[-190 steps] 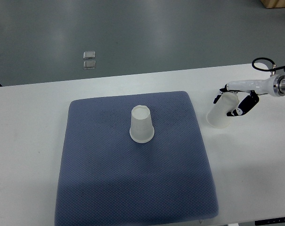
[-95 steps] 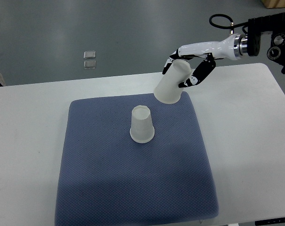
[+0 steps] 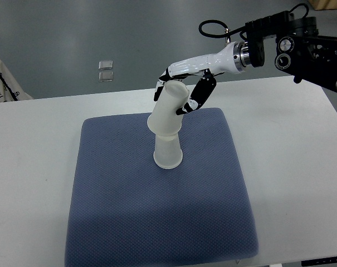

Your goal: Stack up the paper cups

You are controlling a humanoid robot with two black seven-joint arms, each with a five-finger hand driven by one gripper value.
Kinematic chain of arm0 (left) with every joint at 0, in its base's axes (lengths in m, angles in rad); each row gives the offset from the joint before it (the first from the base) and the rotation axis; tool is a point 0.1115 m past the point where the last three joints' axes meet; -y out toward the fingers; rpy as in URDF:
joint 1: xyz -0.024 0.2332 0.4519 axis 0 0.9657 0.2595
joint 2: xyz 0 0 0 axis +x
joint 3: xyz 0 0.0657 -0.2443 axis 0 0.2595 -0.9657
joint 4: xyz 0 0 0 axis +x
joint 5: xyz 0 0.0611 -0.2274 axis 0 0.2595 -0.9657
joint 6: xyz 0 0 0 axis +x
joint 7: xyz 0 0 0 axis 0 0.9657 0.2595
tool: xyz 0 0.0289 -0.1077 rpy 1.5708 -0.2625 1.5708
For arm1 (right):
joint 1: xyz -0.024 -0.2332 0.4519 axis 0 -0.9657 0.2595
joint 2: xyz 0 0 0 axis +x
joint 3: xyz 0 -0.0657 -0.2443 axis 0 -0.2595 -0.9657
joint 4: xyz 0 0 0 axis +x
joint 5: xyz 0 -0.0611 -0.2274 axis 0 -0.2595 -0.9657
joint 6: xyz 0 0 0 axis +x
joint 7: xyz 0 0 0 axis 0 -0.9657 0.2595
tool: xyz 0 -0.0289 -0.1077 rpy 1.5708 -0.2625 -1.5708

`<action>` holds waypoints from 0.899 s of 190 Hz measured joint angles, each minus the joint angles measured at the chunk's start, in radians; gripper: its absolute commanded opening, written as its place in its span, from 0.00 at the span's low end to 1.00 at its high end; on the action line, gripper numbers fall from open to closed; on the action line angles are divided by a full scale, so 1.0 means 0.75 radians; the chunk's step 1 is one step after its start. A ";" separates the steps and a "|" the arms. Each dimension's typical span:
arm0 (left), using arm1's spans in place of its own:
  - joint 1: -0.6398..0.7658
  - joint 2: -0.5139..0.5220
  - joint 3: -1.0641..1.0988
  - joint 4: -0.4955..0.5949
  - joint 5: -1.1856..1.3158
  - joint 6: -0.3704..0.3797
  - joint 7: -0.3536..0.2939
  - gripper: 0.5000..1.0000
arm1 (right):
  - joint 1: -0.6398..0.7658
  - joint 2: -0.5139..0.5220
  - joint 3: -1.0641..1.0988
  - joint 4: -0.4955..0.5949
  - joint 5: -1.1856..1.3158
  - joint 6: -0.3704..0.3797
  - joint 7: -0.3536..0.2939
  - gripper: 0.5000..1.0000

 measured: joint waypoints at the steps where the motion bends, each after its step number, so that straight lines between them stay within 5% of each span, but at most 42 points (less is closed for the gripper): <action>1: 0.000 0.000 0.000 0.000 0.000 0.000 0.000 1.00 | 0.000 0.001 -0.001 0.000 0.000 0.000 0.000 0.33; 119: 0.000 0.000 0.000 0.000 0.000 0.000 0.000 1.00 | -0.023 0.080 -0.068 -0.046 -0.034 -0.013 -0.001 0.36; 171: 0.000 0.000 0.000 0.000 0.000 0.000 0.000 1.00 | -0.028 0.132 -0.101 -0.095 -0.044 -0.031 -0.002 0.65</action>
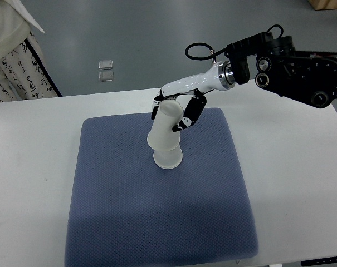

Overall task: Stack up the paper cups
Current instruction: 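Open the right hand and withdraw it away from the pad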

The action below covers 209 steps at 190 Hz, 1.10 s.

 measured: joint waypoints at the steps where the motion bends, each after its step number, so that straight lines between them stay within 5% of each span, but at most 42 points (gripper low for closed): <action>1: 0.000 0.000 0.000 0.000 0.000 0.000 0.000 1.00 | 0.000 0.001 0.000 -0.001 0.000 0.000 0.000 0.65; 45: 0.000 0.000 0.000 0.000 0.000 0.000 0.000 1.00 | -0.019 0.024 -0.008 -0.045 0.000 -0.030 0.001 0.83; 137: 0.000 0.000 0.000 0.000 0.000 0.000 0.000 1.00 | -0.079 0.001 0.039 -0.058 0.066 -0.032 0.003 0.83; 209: 0.000 0.000 0.000 0.000 0.000 0.000 0.000 1.00 | -0.303 -0.045 0.285 -0.296 0.670 -0.034 0.002 0.83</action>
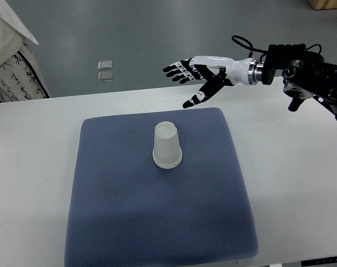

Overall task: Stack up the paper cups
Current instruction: 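Open the right hand and withdraw it away from the pad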

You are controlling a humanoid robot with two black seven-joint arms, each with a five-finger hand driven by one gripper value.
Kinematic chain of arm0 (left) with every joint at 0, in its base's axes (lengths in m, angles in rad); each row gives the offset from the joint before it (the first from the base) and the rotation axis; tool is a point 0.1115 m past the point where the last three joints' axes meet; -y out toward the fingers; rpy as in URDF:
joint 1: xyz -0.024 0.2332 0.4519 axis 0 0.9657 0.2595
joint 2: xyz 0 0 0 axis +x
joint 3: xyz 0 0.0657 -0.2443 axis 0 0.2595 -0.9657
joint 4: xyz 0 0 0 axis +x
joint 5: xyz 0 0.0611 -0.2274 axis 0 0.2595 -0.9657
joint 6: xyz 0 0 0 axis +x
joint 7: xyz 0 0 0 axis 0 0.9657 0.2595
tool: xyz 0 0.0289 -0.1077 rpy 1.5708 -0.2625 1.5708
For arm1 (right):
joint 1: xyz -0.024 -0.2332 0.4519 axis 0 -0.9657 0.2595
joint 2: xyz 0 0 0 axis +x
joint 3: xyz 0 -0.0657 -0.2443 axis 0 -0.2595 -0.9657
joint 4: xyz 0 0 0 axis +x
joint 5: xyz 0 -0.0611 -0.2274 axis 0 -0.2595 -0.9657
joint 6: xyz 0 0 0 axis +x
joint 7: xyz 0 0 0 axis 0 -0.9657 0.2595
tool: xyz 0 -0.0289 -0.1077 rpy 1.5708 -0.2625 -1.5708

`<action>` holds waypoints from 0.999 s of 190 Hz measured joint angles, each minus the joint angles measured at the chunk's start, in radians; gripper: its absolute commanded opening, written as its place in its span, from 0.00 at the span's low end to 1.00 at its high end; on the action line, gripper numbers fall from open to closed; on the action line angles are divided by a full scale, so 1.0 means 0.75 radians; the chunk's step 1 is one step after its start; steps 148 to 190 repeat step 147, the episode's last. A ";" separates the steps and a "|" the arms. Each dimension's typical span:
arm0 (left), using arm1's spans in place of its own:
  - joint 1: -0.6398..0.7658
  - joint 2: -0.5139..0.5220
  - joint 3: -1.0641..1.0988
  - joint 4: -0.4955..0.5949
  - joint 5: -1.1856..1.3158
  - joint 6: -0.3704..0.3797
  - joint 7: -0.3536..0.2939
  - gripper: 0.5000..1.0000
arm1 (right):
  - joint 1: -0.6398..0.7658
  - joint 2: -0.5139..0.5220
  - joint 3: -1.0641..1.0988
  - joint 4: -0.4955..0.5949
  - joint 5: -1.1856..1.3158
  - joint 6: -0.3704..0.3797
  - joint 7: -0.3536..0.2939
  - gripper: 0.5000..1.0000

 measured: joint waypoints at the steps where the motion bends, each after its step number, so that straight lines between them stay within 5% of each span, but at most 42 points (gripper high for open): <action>1: 0.000 0.000 0.000 0.000 0.000 0.000 0.000 1.00 | -0.002 0.000 0.001 -0.004 0.013 0.000 0.000 0.83; 77: 0.000 0.000 0.000 0.000 0.000 0.000 0.000 1.00 | -0.243 0.086 0.018 -0.110 1.136 -0.279 -0.097 0.84; 190: 0.000 0.000 0.000 0.000 0.000 0.000 0.000 1.00 | -0.317 0.122 0.004 -0.112 1.196 -0.260 -0.091 0.84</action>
